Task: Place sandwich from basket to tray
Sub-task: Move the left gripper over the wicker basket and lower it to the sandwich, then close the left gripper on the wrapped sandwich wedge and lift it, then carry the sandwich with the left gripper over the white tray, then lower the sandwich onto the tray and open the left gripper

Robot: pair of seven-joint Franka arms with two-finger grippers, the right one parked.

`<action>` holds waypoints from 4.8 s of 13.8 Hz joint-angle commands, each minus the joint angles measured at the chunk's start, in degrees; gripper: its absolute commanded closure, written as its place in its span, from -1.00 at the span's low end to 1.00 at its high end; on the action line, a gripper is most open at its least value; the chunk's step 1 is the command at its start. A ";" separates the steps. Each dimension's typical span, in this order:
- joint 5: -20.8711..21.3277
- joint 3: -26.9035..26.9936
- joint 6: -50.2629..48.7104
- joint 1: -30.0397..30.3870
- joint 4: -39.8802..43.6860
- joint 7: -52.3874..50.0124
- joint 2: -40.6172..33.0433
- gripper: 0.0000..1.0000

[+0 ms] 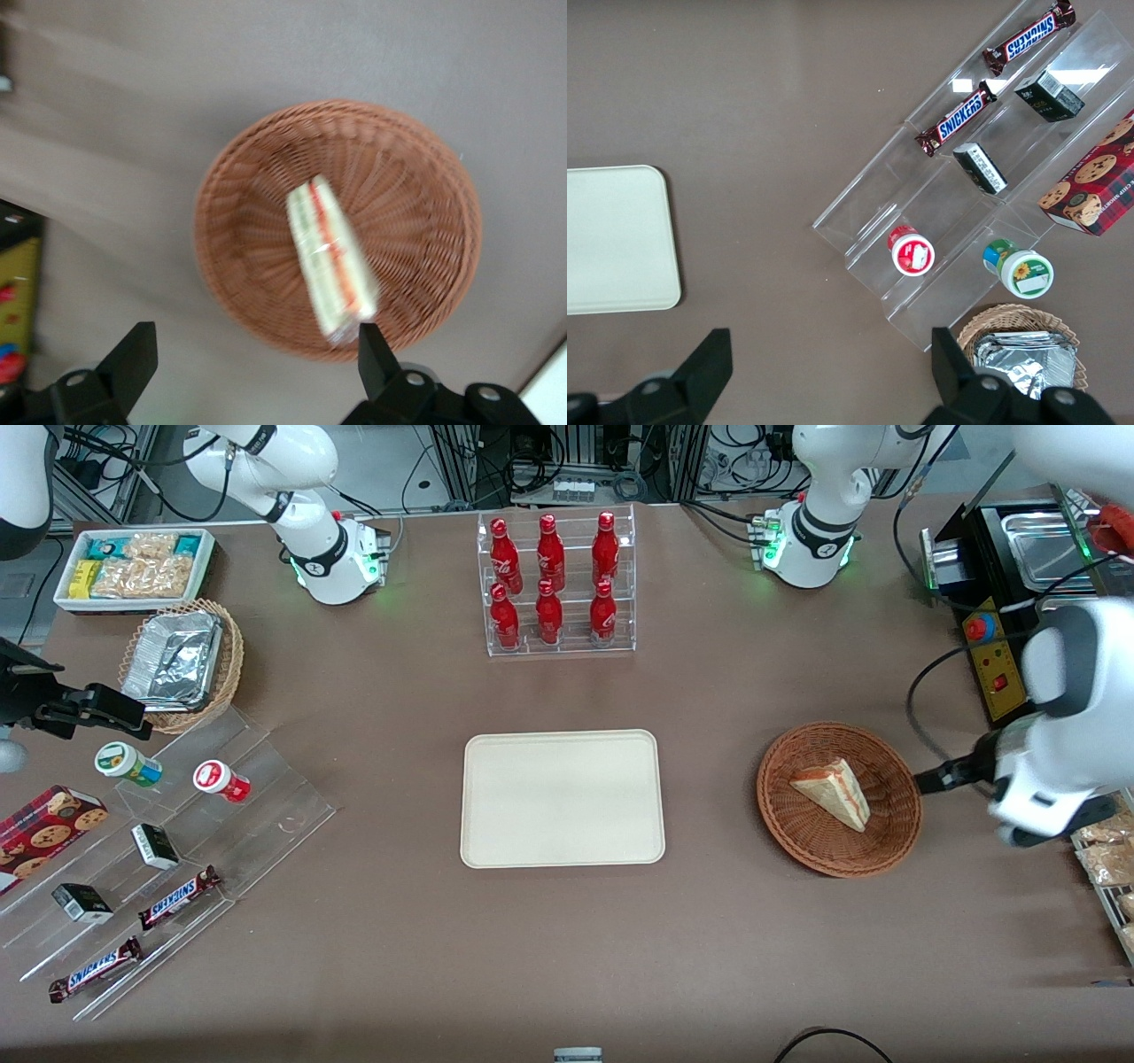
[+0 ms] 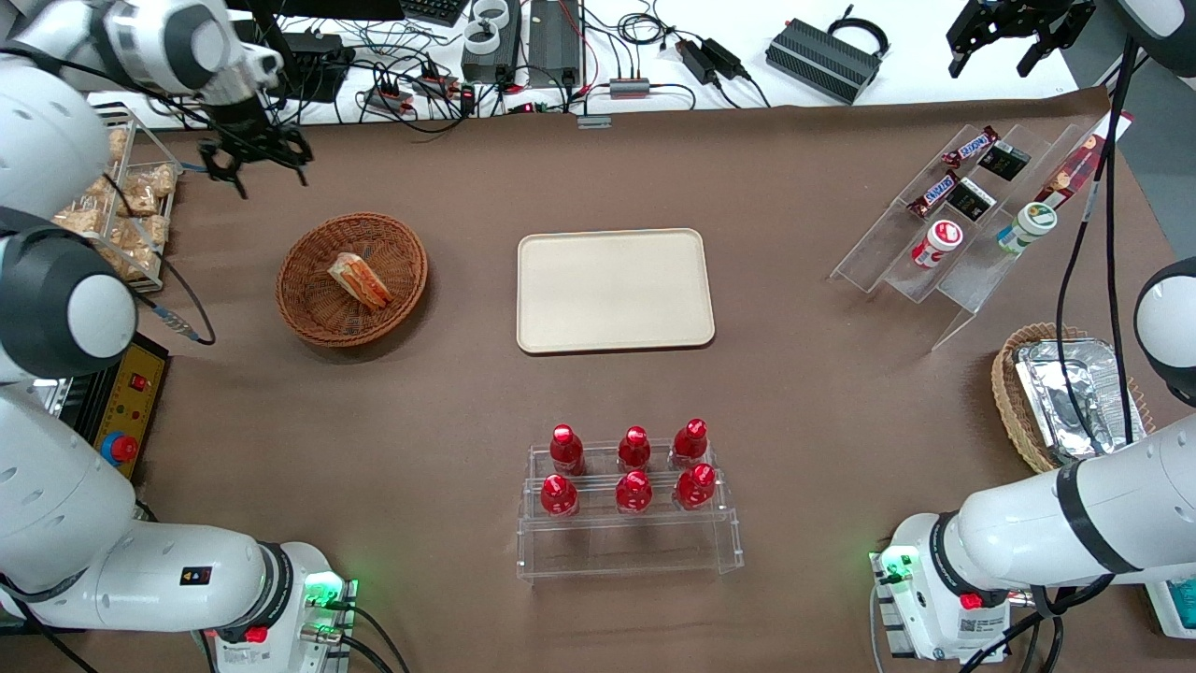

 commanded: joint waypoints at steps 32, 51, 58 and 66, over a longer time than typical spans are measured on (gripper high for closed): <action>0.66 -0.38 35.19 -6.72 -29.14 -32.01 -5.74 1.00; -0.84 -2.93 9.37 -36.49 9.64 -32.01 10.66 1.00; -0.75 -4.68 20.11 -40.29 15.36 -23.15 20.78 1.00; -0.75 -4.69 27.14 -41.17 15.28 -21.38 25.72 1.00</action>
